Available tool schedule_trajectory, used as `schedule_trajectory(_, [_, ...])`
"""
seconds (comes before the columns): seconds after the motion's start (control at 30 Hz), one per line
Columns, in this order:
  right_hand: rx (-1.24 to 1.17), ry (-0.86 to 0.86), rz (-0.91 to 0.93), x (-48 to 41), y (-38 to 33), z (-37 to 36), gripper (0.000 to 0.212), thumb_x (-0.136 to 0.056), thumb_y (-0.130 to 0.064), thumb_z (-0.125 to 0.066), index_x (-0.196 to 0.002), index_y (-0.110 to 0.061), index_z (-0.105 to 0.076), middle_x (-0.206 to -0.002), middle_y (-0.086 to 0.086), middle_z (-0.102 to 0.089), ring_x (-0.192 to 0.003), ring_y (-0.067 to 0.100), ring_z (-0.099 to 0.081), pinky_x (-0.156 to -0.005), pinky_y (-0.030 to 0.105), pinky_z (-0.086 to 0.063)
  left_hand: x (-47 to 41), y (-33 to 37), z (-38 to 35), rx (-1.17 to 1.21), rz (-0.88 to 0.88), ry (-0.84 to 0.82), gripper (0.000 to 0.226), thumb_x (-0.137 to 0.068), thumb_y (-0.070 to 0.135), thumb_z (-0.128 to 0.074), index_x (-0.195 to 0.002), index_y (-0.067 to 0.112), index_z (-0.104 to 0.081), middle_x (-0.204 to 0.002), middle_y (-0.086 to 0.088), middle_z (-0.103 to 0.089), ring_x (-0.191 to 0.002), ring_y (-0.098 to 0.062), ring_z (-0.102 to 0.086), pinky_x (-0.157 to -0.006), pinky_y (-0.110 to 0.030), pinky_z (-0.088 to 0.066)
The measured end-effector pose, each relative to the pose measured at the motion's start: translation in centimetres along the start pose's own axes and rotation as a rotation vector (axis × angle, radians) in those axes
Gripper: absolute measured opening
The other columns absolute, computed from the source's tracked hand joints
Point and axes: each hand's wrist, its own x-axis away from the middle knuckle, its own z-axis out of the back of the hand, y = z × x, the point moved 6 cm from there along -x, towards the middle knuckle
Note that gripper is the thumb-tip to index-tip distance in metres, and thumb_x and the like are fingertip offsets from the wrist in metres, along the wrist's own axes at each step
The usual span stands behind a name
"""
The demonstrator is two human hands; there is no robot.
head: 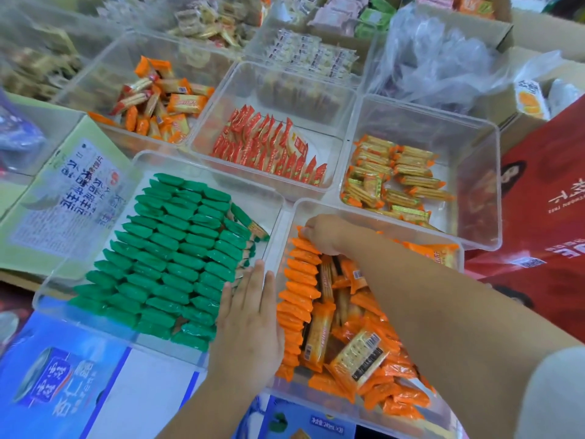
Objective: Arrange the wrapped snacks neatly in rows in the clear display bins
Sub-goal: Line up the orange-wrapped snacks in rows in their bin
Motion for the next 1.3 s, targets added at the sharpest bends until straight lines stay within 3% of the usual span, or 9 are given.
schedule_trajectory(0.17, [-0.164,0.028,-0.143,-0.2,0.1,-0.7,0.031,-0.102,-0.011,-0.046,-0.132,-0.005,-0.051,-0.127,0.016,-0.055,-0.114,0.033,-0.057,-0.092,0.041,-0.050,0.0,0.0,-0.3,-0.017,0.007,0.004,0.079,-0.078,0.026,-0.075,-0.148,0.004,-0.045,-0.160,-0.016,-0.034,-0.146,-0.032,-0.036,-0.118,-0.053,-0.026])
schedule_trajectory(0.3, [-0.571,0.208,-0.219,0.9,-0.6,-1.3,0.033,-0.106,-0.023,-0.037,-0.129,-0.006,-0.054,-0.126,0.017,-0.058,-0.117,0.035,-0.056,-0.089,0.038,-0.044,0.0,0.1,-0.1,0.007,0.017,0.011,0.075,-0.080,0.025,-0.072,-0.147,0.005,-0.045,-0.159,-0.016,-0.035,-0.145,-0.032,-0.038,-0.118,-0.051,-0.028])
schedule_trajectory(0.5, [-0.929,0.596,-0.084,8.4,-0.7,-4.2,0.053,-0.106,-0.038,-0.040,-0.155,-0.017,-0.032,-0.158,0.004,-0.036,-0.145,0.020,-0.031,-0.118,0.039,-0.029,0.0,-0.1,0.5,0.083,0.060,0.003,0.071,-0.088,0.022,-0.065,-0.152,0.009,-0.039,-0.163,-0.011,-0.030,-0.148,-0.029,-0.034,-0.119,-0.044,-0.021])
schedule_trajectory(0.6, [-1.177,0.665,-0.162,11.6,0.2,-6.2,0.045,-0.104,-0.040,-0.043,-0.147,-0.027,-0.044,-0.150,-0.003,-0.045,-0.136,0.014,-0.041,-0.111,0.031,-0.031,0.6,-0.1,1.4,0.118,0.076,0.027,0.072,-0.086,0.022,-0.071,-0.150,0.006,-0.043,-0.160,-0.014,-0.035,-0.144,-0.033,-0.039,-0.117,-0.049,-0.031])
schedule_trajectory(0.7, [-1.591,0.456,-0.278,12.2,-0.9,-8.7,0.028,-0.097,-0.049,-0.047,-0.112,-0.034,-0.066,-0.115,-0.008,-0.067,-0.114,0.015,-0.059,-0.102,0.041,-0.046,2.6,-0.5,2.3,0.128,0.100,0.137,0.067,-0.073,0.019,-0.085,-0.134,0.002,-0.060,-0.138,-0.019,-0.058,-0.120,-0.041,-0.058,-0.097,-0.056,-0.050])
schedule_trajectory(0.83, [-1.650,0.253,-0.359,11.7,-2.3,-8.7,0.044,-0.100,-0.059,-0.041,-0.098,-0.027,-0.072,-0.101,-0.001,-0.075,-0.099,0.020,-0.069,-0.090,0.041,-0.053,6.1,-0.9,1.3,0.050,0.134,0.092,0.072,-0.071,0.027,-0.086,-0.133,0.002,-0.061,-0.137,-0.019,-0.059,-0.119,-0.041,-0.059,-0.094,-0.057,-0.051])
schedule_trajectory(1.1, [-1.712,0.143,-0.323,10.1,-4.2,-7.1,0.038,-0.100,-0.059,-0.044,-0.099,-0.029,-0.068,-0.096,-0.004,-0.076,-0.081,0.013,-0.074,-0.057,0.027,-0.056,7.5,-1.0,-0.4,0.068,0.157,0.062,0.062,-0.079,0.028,-0.080,-0.135,0.010,-0.061,-0.147,-0.018,-0.053,-0.131,-0.040,-0.053,-0.103,-0.062,-0.045])
schedule_trajectory(1.2, [-1.478,0.138,-0.317,10.1,-2.4,-6.5,0.035,-0.101,-0.047,-0.050,-0.099,-0.017,-0.068,-0.103,0.009,-0.073,-0.090,0.023,-0.070,-0.075,0.040,-0.060,7.6,-1.3,-0.5,0.089,0.151,0.085,0.056,-0.086,0.033,-0.065,-0.137,0.011,-0.060,-0.149,-0.016,-0.051,-0.133,-0.038,-0.052,-0.104,-0.059,-0.044])
schedule_trajectory(1.3, [-0.934,0.427,-0.224,9.9,0.4,-3.3,0.040,-0.098,-0.038,-0.056,-0.090,-0.001,-0.071,-0.091,0.018,-0.073,-0.084,0.031,-0.069,-0.076,0.043,-0.058,7.6,-1.5,-0.5,0.094,0.132,0.100,0.059,-0.089,0.042,-0.046,-0.138,0.013,-0.059,-0.150,-0.013,-0.050,-0.131,-0.035,-0.053,-0.101,-0.054,-0.045])
